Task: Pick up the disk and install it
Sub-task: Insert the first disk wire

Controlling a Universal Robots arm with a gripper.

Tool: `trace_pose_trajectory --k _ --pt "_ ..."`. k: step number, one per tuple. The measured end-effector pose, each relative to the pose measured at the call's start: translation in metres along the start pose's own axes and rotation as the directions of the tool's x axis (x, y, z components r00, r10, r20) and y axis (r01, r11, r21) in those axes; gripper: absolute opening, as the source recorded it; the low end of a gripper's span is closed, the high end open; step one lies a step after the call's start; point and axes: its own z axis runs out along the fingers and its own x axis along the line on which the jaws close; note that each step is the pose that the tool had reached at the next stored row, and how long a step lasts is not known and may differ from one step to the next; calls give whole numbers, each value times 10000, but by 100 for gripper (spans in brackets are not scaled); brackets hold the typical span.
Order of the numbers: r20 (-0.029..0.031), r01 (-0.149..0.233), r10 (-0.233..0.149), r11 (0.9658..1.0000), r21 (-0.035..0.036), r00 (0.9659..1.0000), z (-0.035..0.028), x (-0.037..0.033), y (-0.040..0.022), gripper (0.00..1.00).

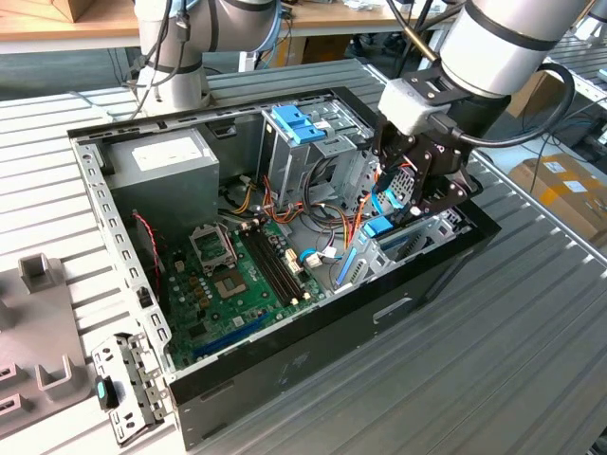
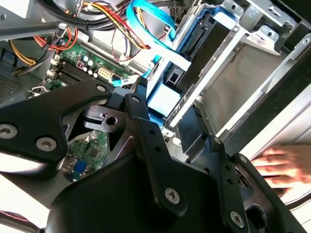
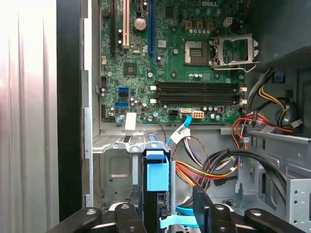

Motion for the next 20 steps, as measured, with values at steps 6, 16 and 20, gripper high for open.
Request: trace_pose_trajectory --k 6,16,20 --pt "-26 -469 469 9989 34 9989 6 -26 -115 53" --pt "-27 -551 551 9985 40 9985 13 -45 -335 53" --pt "-29 -666 666 9978 47 9978 15 -46 -368 53"
